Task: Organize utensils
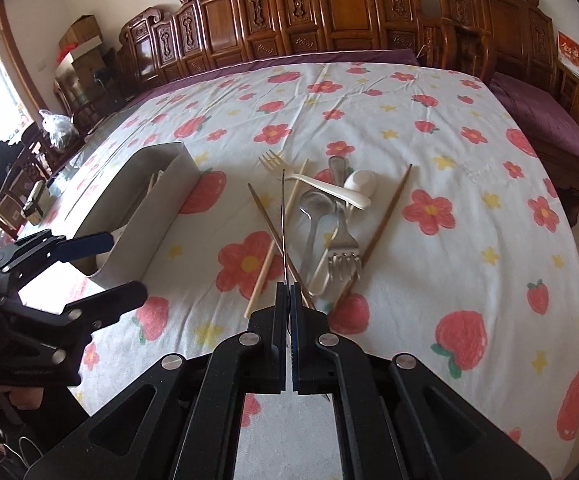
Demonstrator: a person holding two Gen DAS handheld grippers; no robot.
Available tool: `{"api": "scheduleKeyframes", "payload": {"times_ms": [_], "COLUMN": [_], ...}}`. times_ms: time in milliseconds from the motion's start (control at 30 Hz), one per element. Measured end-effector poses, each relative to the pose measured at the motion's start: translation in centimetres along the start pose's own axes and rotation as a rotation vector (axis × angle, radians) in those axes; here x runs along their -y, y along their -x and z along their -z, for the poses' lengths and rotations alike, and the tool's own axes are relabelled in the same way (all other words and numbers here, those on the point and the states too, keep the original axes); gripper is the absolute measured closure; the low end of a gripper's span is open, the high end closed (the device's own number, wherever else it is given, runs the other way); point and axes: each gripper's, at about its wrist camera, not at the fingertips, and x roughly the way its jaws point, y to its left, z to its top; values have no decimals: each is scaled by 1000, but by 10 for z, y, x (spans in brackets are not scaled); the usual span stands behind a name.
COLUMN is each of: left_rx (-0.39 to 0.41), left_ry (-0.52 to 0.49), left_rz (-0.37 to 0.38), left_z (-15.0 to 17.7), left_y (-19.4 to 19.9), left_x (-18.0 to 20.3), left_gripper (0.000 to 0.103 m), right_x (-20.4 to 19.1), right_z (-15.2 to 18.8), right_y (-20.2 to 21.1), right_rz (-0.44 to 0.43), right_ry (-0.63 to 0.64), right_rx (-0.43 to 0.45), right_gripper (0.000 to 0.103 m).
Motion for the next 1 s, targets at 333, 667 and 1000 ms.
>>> {"api": "scheduleKeyframes", "payload": {"times_ms": [333,667,1000], "left_rx": [-93,-203,-279], "left_ry": [78,231,275], "left_rz": [15,65,9], "left_z": [-29,-58,-66], "left_y": [-56,-99,-118], "left_x": [11,23,29], "left_gripper": [33,68,77], "right_x": [21,50,60], "right_z": [11,15,14], "right_y": [6,7,8], "right_rz": [46,56,43], "right_ry": [-4,-61,-100], "right_rx": [-11,-21,-17], "right_gripper": [101,101,101]}}
